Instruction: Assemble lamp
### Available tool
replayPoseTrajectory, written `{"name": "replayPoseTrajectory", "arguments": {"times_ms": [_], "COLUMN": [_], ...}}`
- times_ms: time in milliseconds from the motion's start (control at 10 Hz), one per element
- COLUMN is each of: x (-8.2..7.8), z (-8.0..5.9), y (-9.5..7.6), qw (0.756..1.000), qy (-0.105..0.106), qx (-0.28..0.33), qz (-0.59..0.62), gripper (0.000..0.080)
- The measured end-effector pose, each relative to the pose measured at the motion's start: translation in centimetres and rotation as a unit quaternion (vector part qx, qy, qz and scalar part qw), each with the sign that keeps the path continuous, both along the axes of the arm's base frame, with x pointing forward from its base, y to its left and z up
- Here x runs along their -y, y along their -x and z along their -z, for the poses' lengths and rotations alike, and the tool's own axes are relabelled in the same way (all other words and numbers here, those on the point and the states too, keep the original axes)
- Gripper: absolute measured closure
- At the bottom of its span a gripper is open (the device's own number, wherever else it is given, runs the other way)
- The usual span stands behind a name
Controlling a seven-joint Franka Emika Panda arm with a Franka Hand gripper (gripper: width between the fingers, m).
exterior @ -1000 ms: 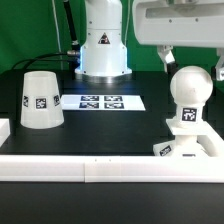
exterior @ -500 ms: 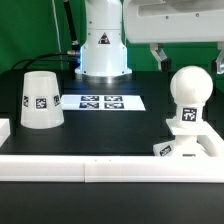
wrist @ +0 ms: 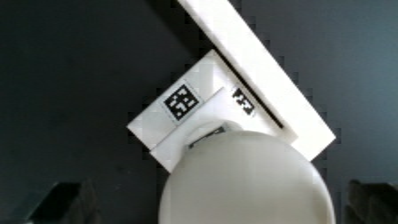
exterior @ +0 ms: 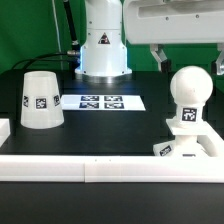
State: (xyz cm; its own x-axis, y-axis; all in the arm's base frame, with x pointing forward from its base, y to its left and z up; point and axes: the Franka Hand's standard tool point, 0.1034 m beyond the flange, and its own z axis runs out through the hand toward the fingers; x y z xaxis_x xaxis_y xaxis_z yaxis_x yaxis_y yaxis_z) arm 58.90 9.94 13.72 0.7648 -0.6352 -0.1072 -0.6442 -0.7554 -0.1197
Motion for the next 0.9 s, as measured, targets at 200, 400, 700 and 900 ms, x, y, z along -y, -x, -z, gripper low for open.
{"name": "replayPoseTrajectory", "arguments": {"times_ms": [200,400,700,900], "x": [-0.2,1.0,1.3,2.8], "z": [0.4,0.3,0.5,0.6], "y": [3.3,5.2,5.4,5.2], "qw": [0.996,0.983,0.982,0.982], "qy": [0.0,-0.002,-0.003,-0.001], "qx": [-0.004,0.003,0.0,0.001], "qz": [-0.092,-0.181,-0.191,-0.189], "gripper": [0.0101,0.0101,0.0101,0.0101]}}
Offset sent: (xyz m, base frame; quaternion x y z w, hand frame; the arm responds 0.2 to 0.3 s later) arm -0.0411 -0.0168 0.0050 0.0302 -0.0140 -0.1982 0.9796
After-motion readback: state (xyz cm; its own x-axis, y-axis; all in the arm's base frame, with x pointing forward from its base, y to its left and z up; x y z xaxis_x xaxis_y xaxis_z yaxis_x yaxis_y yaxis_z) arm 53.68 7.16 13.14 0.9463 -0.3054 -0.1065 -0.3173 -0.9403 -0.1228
